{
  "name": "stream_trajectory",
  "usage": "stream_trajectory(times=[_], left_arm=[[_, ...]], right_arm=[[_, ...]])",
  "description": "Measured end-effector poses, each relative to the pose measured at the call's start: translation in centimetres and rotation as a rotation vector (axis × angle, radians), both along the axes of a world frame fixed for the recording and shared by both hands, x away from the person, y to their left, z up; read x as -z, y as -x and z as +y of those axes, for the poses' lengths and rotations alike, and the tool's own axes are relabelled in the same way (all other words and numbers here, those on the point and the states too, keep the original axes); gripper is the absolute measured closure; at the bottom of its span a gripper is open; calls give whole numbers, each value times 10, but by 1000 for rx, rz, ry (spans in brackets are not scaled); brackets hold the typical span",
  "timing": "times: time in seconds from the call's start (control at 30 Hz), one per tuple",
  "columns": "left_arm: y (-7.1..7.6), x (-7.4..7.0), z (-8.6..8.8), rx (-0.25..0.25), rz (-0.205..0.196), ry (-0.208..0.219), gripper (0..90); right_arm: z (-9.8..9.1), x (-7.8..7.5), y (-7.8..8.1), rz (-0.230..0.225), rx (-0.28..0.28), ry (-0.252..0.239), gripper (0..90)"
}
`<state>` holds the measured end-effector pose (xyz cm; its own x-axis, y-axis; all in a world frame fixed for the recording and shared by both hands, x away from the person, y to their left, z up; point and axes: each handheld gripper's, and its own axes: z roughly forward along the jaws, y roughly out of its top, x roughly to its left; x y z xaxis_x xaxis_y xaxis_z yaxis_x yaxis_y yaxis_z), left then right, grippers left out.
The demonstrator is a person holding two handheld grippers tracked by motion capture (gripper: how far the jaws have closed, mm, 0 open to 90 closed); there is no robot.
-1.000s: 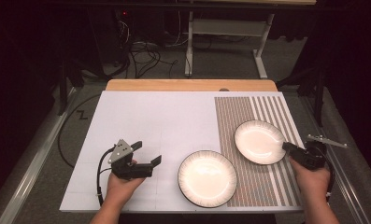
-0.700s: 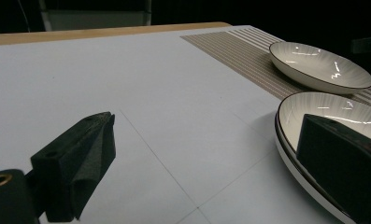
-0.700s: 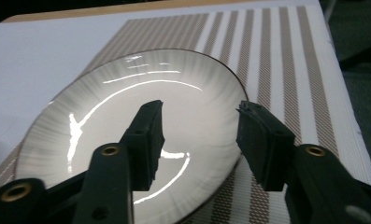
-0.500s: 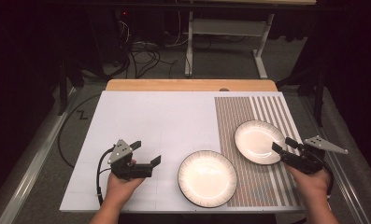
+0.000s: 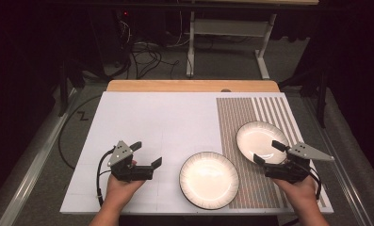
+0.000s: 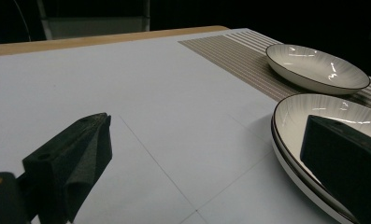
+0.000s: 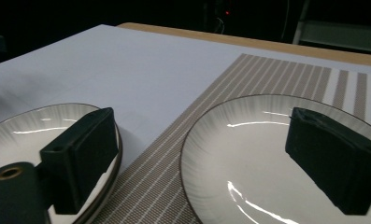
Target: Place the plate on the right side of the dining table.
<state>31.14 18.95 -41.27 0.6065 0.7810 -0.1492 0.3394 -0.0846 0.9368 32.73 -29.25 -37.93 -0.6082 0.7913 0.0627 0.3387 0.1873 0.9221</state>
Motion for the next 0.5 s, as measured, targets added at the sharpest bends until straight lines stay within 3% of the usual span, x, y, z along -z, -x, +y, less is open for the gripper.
stream_trajectory(times=[0.1, 0.37, 0.5], left_arm=[[0, -1, -1, -3, -4, -4, 4], [0, -1, -1, -6, -6, -14, 2], [0, -1, 1, -4, 4, 4, 2]], right_arm=[[8, 0, 2, -18, -24, 15, 10], [11, 2, 3, -29, -31, 14, 9], [9, 2, 3, -29, -18, 7, 9]])
